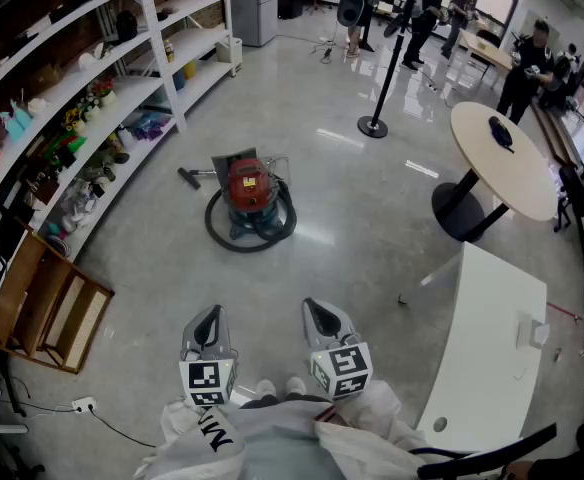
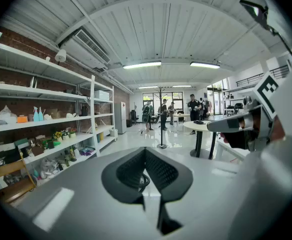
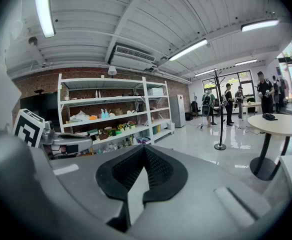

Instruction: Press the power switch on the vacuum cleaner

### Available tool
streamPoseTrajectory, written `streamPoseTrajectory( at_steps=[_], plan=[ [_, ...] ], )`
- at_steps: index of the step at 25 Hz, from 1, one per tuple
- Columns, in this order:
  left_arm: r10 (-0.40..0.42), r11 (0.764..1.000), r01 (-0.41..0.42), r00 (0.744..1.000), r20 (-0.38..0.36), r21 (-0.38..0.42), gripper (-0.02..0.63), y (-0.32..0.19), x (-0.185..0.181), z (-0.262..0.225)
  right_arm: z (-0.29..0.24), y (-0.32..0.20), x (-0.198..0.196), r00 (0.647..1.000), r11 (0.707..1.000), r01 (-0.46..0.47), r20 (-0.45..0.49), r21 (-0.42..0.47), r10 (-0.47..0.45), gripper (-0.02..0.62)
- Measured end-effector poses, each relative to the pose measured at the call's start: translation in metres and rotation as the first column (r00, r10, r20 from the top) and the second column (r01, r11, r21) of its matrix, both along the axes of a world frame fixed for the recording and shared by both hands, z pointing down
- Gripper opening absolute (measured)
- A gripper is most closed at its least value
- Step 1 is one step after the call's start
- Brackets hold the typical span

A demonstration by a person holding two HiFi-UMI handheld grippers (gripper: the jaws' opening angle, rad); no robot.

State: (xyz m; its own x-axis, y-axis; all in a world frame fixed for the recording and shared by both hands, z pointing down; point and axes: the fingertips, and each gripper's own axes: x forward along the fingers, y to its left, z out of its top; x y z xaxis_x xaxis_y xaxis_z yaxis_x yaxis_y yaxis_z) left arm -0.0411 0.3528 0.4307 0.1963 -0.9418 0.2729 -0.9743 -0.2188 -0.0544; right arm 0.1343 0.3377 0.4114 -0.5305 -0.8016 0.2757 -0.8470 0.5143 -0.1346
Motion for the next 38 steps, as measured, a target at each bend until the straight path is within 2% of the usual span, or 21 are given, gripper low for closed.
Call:
streamPoseTrajectory(
  at_steps=[7, 17, 22, 38],
  plan=[
    [0.011, 0.999, -0.011, 1.0, -0.003, 0.032, 0.0, 0.001, 0.019, -0.009, 0.0, 0.0, 0.01, 1.0, 1.0, 0.008, 0.01, 0.004, -0.008, -0.001],
    [0.01, 1.0, -0.011, 1.0, 0.01, 0.013, 0.0, 0.001, 0.022, -0.005, 0.001, -0.004, 0.006, 0.999, 0.999, 0.035, 0.019, -0.001, -0.035, 0.0],
    [0.002, 1.0, -0.002, 1.0, 0.019, -0.001, 0.0, 0.001, 0.026, 0.001, 0.0, -0.003, 0.007, 0.996, 0.997, 0.081, 0.044, 0.007, -0.081, 0.0],
    [0.016, 1.0, -0.016, 0.999, 0.037, -0.017, 0.0, 0.006, 0.057, 0.006, 0.017, -0.003, 0.039, 0.997, 0.998, 0.055, 0.057, -0.032, -0.053, 0.0]
  ],
)
